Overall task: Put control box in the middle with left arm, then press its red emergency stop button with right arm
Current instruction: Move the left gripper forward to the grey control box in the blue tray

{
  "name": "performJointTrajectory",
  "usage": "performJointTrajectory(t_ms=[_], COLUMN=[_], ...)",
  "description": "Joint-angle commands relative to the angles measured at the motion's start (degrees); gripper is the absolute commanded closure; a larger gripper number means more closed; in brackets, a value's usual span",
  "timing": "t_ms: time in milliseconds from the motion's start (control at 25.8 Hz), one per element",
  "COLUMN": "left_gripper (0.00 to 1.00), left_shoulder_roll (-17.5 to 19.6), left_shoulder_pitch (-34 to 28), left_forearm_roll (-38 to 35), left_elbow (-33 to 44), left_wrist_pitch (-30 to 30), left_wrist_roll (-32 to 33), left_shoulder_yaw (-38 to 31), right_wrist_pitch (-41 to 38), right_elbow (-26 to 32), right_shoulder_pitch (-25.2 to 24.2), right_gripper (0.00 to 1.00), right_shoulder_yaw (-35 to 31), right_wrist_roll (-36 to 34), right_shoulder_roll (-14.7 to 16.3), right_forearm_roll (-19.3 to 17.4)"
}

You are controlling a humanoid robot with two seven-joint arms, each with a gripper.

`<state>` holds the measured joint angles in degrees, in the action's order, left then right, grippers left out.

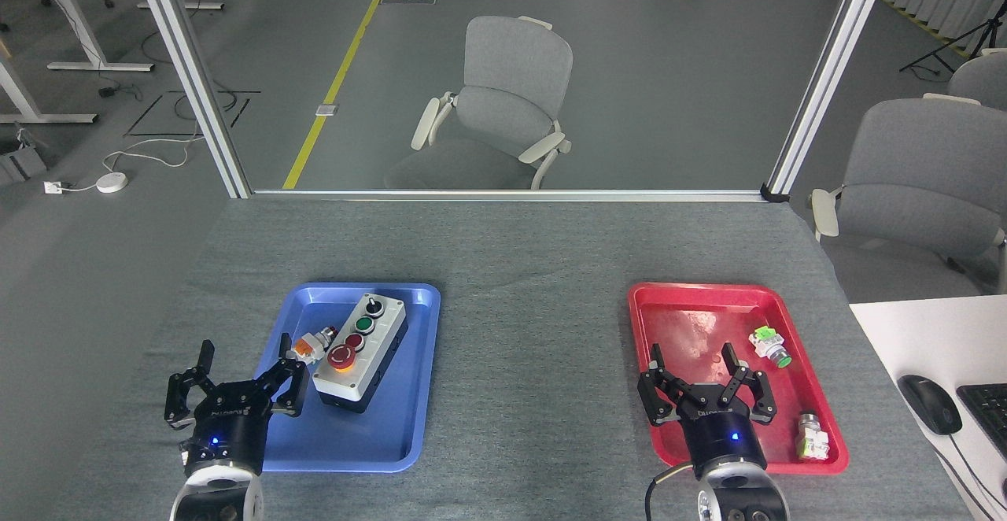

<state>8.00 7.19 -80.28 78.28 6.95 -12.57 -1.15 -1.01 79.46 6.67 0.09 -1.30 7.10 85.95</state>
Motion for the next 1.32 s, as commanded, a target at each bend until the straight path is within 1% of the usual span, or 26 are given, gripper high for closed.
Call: performJointTrajectory(t_ms=[0,77,116,194,271,348,465,542,697,968,1123,1277], left_gripper=[0.01,0.01,0.01,0.01,0.01,0.01,0.01,0.01,0.02,0.01,0.01,0.01], left_shoulder_roll=[0.17,0.08,-0.44,-0.36,-0.62,-1.15,-2.2,-2.29,-2.38,-2.03,-2.29,-2.29], left_shoulder_pitch=[0.02,-0.16,-0.16,-0.33,-2.53,-3.85,-4.73,-4.64,-2.62,1.6,3.36,4.85], left_forearm_roll=[-0.05,0.22,0.39,0.39,1.01,2.24,1.71,1.01,-1.37,-2.25,-2.16,-2.07], left_elbow=[0.03,0.12,0.38,1.7,4.69,5.65,4.69,3.1,-0.76,-9.9,-13.24,-15.7], left_wrist_pitch=[-0.1,-0.8,-1.06,-1.15,-1.24,-1.68,-2.56,-1.94,0.17,-0.36,-0.45,-0.36], left_wrist_roll=[-0.79,-2.99,-3.51,-3.51,-3.34,-3.43,-3.87,-4.13,-4.13,-4.13,-4.04,-4.04], left_shoulder_yaw=[0.0,-0.09,-0.52,-0.09,-0.09,0.18,4.04,7.38,10.55,11.08,11.87,12.48], right_wrist_pitch=[-0.14,-0.05,-0.05,-0.05,-0.05,-0.05,-0.05,-0.05,0.04,0.04,0.13,0.04], right_elbow=[-0.71,-0.71,-0.71,-0.71,-0.71,-0.63,-0.63,-0.63,-0.63,-0.63,-0.71,-0.71], right_shoulder_pitch=[0.01,0.01,-0.07,0.01,0.01,0.1,0.1,0.1,0.1,0.1,1.33,1.33], right_gripper=[0.02,0.02,0.02,0.02,0.02,0.02,0.02,0.02,0.02,0.02,0.02,0.02], right_shoulder_yaw=[0.0,0.0,0.0,0.0,-0.18,-0.27,-0.27,-0.27,-0.35,-0.35,-0.27,-0.27], right_wrist_roll=[-0.28,-0.1,0.07,0.86,3.15,3.76,3.68,3.59,3.59,3.59,3.5,3.5], right_shoulder_roll=[-0.07,-0.07,0.02,0.02,-0.07,-0.07,0.02,0.11,0.11,0.11,0.19,0.19], right_forearm_roll=[0.18,0.18,0.18,0.18,0.09,0.09,0.09,0.09,0.09,0.09,0.0,0.0])
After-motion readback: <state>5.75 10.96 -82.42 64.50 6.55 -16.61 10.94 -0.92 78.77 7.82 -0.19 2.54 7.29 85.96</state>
